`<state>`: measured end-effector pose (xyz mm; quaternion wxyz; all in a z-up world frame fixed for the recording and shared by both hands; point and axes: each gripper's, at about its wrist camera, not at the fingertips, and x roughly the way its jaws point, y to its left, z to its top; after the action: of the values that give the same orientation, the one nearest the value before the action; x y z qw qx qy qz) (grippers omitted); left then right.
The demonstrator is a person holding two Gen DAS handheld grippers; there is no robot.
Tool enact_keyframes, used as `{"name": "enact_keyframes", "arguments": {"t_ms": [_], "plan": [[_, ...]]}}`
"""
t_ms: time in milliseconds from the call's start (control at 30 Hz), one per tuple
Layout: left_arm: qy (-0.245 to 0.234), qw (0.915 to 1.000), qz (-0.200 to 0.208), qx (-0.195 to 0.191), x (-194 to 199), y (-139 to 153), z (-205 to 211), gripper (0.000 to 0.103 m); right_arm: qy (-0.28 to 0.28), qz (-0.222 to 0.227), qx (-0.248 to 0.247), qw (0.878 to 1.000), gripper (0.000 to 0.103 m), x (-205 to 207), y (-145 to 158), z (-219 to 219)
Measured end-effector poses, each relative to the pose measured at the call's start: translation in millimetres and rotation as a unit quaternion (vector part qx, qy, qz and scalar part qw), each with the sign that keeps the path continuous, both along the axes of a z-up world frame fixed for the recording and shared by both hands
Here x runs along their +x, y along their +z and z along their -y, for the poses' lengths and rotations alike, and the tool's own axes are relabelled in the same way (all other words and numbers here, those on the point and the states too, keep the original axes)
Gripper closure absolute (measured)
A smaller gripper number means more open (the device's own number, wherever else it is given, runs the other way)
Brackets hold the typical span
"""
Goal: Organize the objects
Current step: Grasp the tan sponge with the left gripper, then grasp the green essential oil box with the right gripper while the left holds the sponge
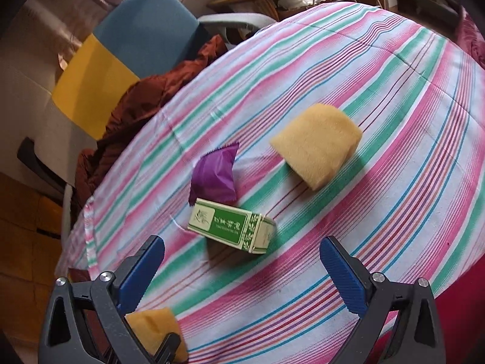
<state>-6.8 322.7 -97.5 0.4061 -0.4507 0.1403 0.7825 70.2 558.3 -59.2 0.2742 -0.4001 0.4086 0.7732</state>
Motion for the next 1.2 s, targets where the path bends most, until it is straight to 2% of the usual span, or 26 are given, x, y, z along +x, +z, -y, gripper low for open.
{"name": "enact_keyframes", "arguments": {"t_ms": [167,300,500,633,733,900,933,1000,1200], "plan": [[-0.009,0.9998,-0.018,0.007,4.4,-3.5,1.5,0.042,0.007,0.027,0.005,1.0,0.0,-4.4,-6.6,2.7],[-0.015,0.9992,-0.036,0.005,9.2,-6.4,-0.6,0.041,0.011,0.044,-0.011,0.999,0.0,-9.1,-15.6,5.2],[-0.016,0.9993,-0.025,0.022,5.8,-7.4,3.3,0.041,-0.021,0.045,-0.016,0.999,0.0,-19.0,-14.4,4.8],[-0.016,0.9993,-0.019,0.029,4.0,-8.0,4.5,0.04,-0.028,0.078,-0.017,0.996,0.001,-38.4,-22.4,2.7],[-0.014,0.9992,-0.017,0.033,3.2,-8.6,5.1,0.04,-0.042,0.093,-0.014,0.995,0.006,-45.8,-25.9,-0.5],[-0.012,0.9991,-0.013,0.038,1.9,-9.4,5.3,0.04,-0.051,0.078,-0.024,0.995,0.008,-52.3,-24.3,-0.7],[-0.013,0.9991,-0.013,0.039,2.6,-9.2,5.6,0.04,-0.049,0.086,-0.018,0.995,0.011,-54.1,-25.2,0.1],[-0.014,0.999,-0.012,0.041,2.3,-9.3,6.6,0.04,-0.039,0.11,0.016,0.993,0.025,-55.5,-23.1,3.8],[-0.018,0.9989,-0.015,0.041,5.4,-8.7,9.2,0.04,0.008,0.105,0.019,0.994,0.026,-26.5,-13.0,8.5]]}}
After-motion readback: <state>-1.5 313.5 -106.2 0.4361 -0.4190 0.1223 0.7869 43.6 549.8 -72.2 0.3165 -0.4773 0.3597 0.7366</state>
